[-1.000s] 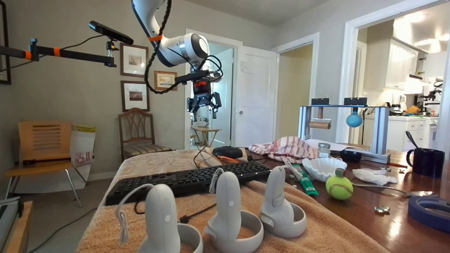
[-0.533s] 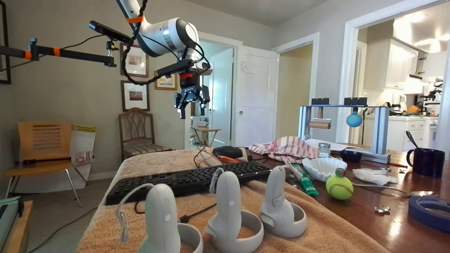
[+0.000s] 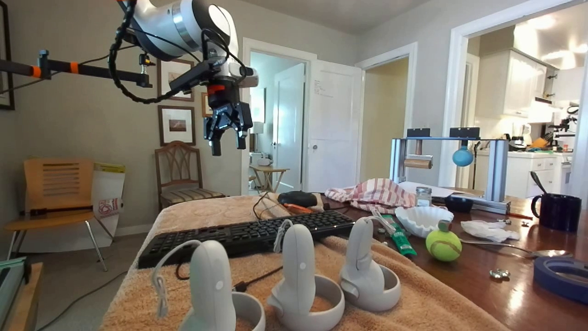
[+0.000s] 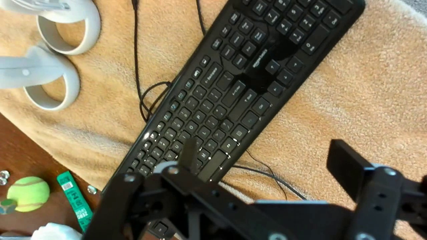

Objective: Press the button on the black object

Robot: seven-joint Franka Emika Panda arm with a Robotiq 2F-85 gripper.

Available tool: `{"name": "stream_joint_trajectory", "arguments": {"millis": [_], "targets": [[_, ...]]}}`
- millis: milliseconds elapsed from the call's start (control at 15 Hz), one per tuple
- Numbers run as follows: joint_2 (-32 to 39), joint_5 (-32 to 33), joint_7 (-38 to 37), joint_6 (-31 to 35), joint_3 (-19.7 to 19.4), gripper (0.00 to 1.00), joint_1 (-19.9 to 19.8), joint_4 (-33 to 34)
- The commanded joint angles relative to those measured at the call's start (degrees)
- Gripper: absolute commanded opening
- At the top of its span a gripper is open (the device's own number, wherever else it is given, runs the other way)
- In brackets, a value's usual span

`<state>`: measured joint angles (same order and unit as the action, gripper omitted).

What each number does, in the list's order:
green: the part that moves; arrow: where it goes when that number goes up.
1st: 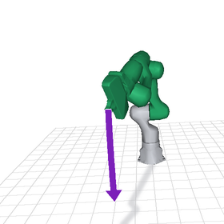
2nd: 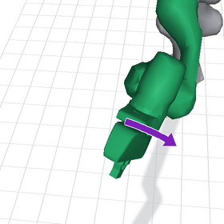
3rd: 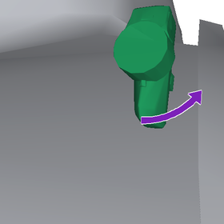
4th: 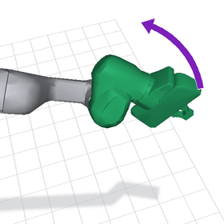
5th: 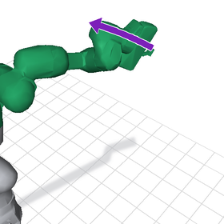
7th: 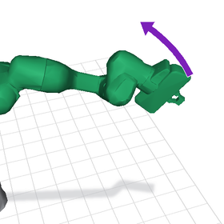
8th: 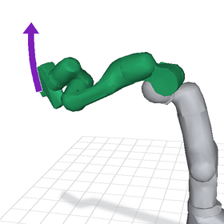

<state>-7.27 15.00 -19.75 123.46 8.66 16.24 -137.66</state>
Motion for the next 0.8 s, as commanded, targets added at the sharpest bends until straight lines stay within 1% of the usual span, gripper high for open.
{"name": "stream_joint_trajectory", "arguments": {"millis": [0,67,267,733], "targets": [[-9.5,-1.7,-1.6,5.7,1.5,1.0,-2.7,-10.6],[-3.9,-0.8,0.0,2.0,2.3,1.0,-3.0,-4.4],[-7.8,-1.2,-0.2,3.9,2.5,1.0,-3.8,-8.4],[-8.5,-1.3,-0.6,4.0,2.6,1.0,-3.9,-8.8]]}}
